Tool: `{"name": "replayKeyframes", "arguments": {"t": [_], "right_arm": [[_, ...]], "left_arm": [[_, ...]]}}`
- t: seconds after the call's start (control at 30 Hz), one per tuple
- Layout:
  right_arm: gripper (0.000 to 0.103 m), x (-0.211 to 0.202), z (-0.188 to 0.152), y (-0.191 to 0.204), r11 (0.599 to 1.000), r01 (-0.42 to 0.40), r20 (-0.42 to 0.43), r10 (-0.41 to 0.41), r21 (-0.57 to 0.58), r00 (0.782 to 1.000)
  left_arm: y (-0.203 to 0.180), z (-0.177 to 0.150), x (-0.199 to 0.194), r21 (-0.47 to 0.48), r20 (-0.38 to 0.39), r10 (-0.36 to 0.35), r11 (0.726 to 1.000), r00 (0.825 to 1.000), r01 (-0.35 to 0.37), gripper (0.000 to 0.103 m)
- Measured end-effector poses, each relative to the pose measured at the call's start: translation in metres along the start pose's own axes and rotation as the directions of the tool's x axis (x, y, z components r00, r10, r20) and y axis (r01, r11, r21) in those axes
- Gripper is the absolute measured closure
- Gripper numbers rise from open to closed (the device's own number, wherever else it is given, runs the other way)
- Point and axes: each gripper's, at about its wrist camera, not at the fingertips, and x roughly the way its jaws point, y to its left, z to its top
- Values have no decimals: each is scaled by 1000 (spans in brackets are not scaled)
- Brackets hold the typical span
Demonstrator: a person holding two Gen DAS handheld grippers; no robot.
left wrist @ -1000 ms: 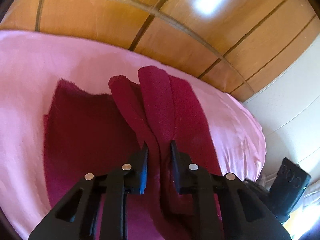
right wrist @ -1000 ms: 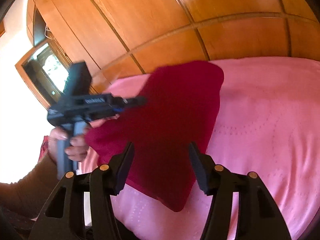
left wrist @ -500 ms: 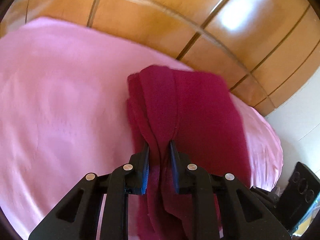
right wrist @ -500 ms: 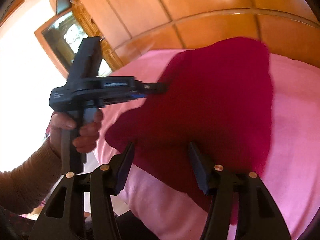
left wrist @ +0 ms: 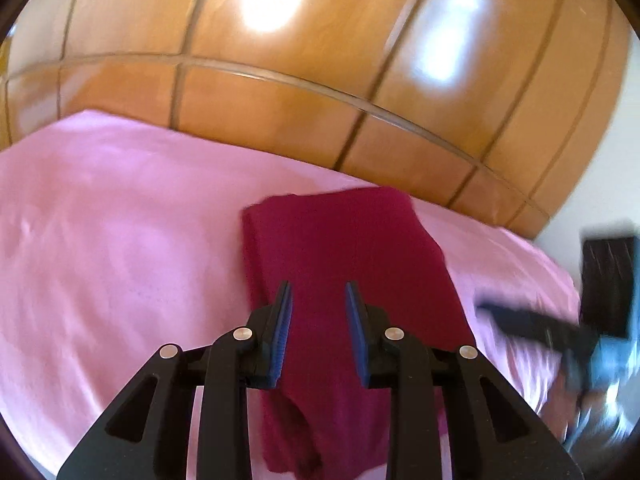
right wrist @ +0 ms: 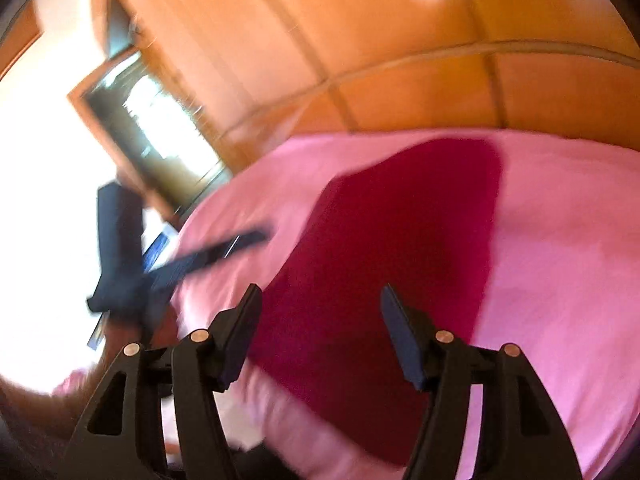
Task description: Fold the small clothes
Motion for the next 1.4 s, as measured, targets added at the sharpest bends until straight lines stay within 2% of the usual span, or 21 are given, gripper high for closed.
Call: {"name": "replayKeyframes", "arguments": {"t": [0.07,0.2,0.37,0.4,0.5,0.6,0.63,0.67,0.7,0.93,1.07,1.17,1.3,1.4], "right_arm": [[44,9,20,-18,999,18,16,-19,49,1000],[46,46,50,-39,994,75,-13,-75,75,997],[48,83,55,-63,986,150,-84,-144,78,986],[48,93,54,-67,981,186,-98,-180,58,979],[47,100,49,-67,974,223,-119,-217,32,969],[43,92,49,-65,977,211,-99,-208,22,973],[41,88,48,-64,978,206,-83,-204,18,975],[35,83,46,-61,979,202,-74,-200,18,977],[30,78,45,-60,981,193,-58,-191,27,980],[28,57,38,-55,985,161,-2,-161,66,987],[22,46,29,-55,986,140,8,-142,87,990],[18,41,20,-58,985,132,5,-133,110,991],[17,38,6,-69,980,122,-18,-121,159,993],[17,42,-3,-86,970,84,-41,-77,226,996]], "left_arm": [[-11,-9,8,55,-19,26,998,999,-24,77],[-8,-25,30,67,-79,98,993,992,-92,77],[-3,-36,33,75,-73,136,989,988,-131,77],[-4,-36,31,74,-68,141,988,988,-136,77],[-5,-39,31,77,-57,160,985,985,-155,77],[-7,-39,28,72,-42,171,983,984,-168,77],[-8,-39,26,72,-33,183,981,983,-180,72],[-8,-38,26,71,-23,200,978,979,-198,52],[-7,-38,22,63,0,213,975,977,-213,47],[1,-42,13,46,-4,218,975,976,-218,47],[-1,-43,12,48,-5,222,974,975,-221,47],[-2,-45,13,41,-13,220,975,975,-219,46],[3,-50,14,23,-31,201,979,979,-201,46],[8,-54,16,2,-39,170,985,985,-170,45]]}}
